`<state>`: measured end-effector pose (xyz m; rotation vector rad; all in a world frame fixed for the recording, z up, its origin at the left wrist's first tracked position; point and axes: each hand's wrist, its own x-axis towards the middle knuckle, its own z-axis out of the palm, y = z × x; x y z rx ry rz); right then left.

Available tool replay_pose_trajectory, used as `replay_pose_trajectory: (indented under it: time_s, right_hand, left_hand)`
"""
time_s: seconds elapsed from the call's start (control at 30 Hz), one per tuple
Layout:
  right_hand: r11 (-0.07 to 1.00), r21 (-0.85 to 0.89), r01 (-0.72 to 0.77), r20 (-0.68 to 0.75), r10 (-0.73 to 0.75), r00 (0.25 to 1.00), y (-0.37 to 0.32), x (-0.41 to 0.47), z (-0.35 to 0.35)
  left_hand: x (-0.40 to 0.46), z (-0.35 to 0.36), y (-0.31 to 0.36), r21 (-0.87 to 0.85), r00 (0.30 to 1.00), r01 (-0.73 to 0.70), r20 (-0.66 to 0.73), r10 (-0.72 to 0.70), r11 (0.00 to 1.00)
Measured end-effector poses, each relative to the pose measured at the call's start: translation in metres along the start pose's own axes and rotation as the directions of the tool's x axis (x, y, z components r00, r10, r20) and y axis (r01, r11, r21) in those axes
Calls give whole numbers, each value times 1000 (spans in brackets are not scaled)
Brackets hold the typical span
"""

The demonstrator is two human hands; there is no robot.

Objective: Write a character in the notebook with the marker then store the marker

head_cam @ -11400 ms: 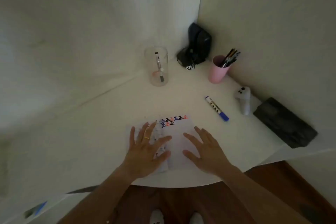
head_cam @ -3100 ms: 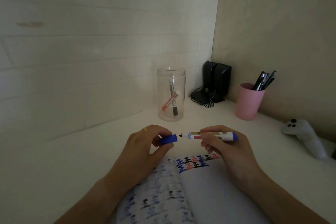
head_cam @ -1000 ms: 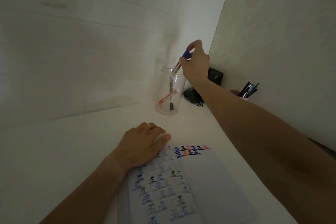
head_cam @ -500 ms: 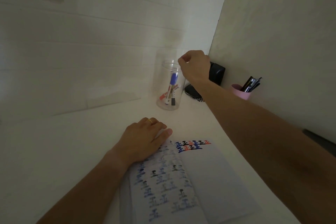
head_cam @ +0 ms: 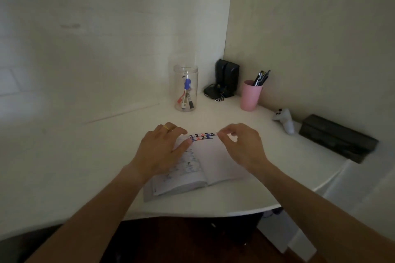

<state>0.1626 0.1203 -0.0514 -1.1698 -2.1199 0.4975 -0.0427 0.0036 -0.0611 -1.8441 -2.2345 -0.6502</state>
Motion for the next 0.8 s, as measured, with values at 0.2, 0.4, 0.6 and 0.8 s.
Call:
replay_pose_trajectory:
  time_s: [0.2, 0.4, 0.6, 0.8]
  right_hand:
    - [977, -213, 11, 137, 18, 990, 17, -43, 16]
    - [908, -404, 110, 75, -87, 993, 26, -48, 33]
    - [935, -345, 82, 65, -64, 996, 32, -47, 34]
    - [968, -252, 13, 38, -4, 999, 23, -42, 30]
  left_hand:
    - [-47, 11, 13, -57, 995, 85, 46, -83, 995]
    - [-53, 33, 4, -148, 987, 157, 10, -158, 976]
    - [-52, 34, 1, -197, 987, 151, -29, -160, 969]
    - [-50, 34, 0, -196, 984, 149, -65, -164, 969]
